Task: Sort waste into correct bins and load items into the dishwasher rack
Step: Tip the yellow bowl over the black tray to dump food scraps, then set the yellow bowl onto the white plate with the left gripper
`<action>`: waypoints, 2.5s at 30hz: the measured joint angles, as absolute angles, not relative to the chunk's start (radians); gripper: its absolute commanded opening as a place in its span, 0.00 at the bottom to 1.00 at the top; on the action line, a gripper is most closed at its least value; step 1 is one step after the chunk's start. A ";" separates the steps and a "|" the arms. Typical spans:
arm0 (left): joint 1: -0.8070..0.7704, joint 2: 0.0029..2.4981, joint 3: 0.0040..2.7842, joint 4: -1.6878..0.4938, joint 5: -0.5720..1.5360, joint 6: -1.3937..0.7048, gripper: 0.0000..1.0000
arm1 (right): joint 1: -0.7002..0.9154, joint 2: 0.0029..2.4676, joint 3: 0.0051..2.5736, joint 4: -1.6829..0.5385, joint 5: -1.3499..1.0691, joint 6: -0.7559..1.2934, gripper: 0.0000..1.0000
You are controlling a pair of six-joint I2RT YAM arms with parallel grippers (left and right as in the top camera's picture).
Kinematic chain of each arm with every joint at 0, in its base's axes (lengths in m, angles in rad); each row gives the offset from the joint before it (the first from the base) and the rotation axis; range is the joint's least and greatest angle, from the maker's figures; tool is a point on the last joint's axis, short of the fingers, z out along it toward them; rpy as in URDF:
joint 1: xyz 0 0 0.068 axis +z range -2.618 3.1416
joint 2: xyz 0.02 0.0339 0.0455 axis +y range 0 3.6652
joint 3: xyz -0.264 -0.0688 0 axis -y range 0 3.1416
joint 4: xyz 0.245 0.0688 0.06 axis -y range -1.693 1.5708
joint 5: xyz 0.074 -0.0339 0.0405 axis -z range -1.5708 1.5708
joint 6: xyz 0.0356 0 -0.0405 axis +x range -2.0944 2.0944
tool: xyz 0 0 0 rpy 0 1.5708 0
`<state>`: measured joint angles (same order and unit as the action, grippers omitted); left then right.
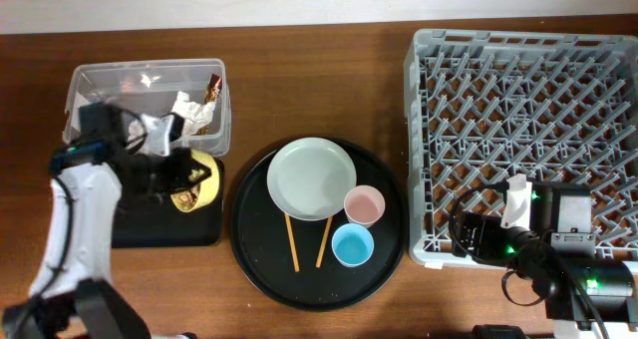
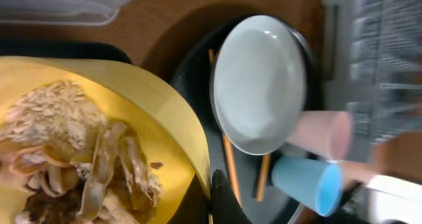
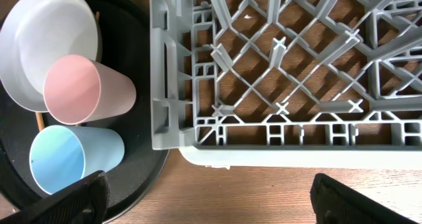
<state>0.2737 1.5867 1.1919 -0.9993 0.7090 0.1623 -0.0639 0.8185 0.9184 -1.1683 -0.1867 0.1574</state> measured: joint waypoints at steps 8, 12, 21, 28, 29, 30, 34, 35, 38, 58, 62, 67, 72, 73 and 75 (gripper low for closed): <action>0.525 1.754 1.119 -1.007 1.217 0.273 0.00 | -0.064 0.818 0.918 -1.172 -0.187 0.158 0.98; 0.588 1.754 1.092 -1.063 1.350 0.281 0.00 | -0.064 0.818 0.918 -1.172 -0.187 0.158 0.98; 0.640 1.754 1.085 -1.062 1.340 0.287 0.00 | -0.064 0.818 0.918 -1.172 -0.187 0.158 0.98; 0.640 1.755 1.080 -0.999 1.455 0.365 0.00 | -0.064 0.818 0.918 -1.174 -0.187 0.158 0.98; 0.642 1.755 1.080 -0.994 1.460 0.371 0.00 | -0.064 0.818 0.918 -1.175 -0.187 0.158 0.98; 0.643 1.755 1.080 -1.010 1.473 0.376 0.00 | -0.064 0.818 0.918 -1.175 -0.187 0.157 0.98; 0.644 1.755 1.079 -1.037 1.514 0.409 0.00 | -0.064 0.818 0.918 -1.175 -0.187 0.158 0.98; 0.644 1.755 1.079 -1.031 1.515 0.409 0.00 | -0.064 0.818 0.918 -1.174 -0.187 0.157 0.98; 0.644 1.755 1.079 -1.019 1.515 0.412 0.00 | -0.064 0.818 0.918 -1.175 -0.187 0.157 0.98; -0.322 1.699 1.373 -0.830 0.449 0.083 0.00 | -0.064 0.818 0.918 -1.174 -0.187 0.158 0.98; -0.492 1.806 1.375 -0.817 0.293 0.055 0.13 | -0.064 0.818 0.918 -1.175 -0.187 0.158 0.99; -0.513 1.857 1.379 -0.806 0.250 0.030 0.54 | -0.064 0.818 0.918 -1.175 -0.187 0.158 0.98; -0.513 1.847 1.470 -0.871 0.298 0.026 0.54 | -0.064 0.818 0.918 -1.175 -0.187 0.158 0.98; -0.515 1.837 1.474 -0.871 0.326 0.025 0.54 | -0.064 0.818 0.918 -1.175 -0.187 0.158 0.98; -0.543 1.831 1.474 -0.872 0.357 0.025 0.53 | -0.064 0.818 0.918 -1.175 -0.187 0.158 0.98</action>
<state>-0.5434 1.8305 1.4738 -0.8719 0.3573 0.0254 -0.0639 0.8185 0.9184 -1.1748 -0.1867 0.1581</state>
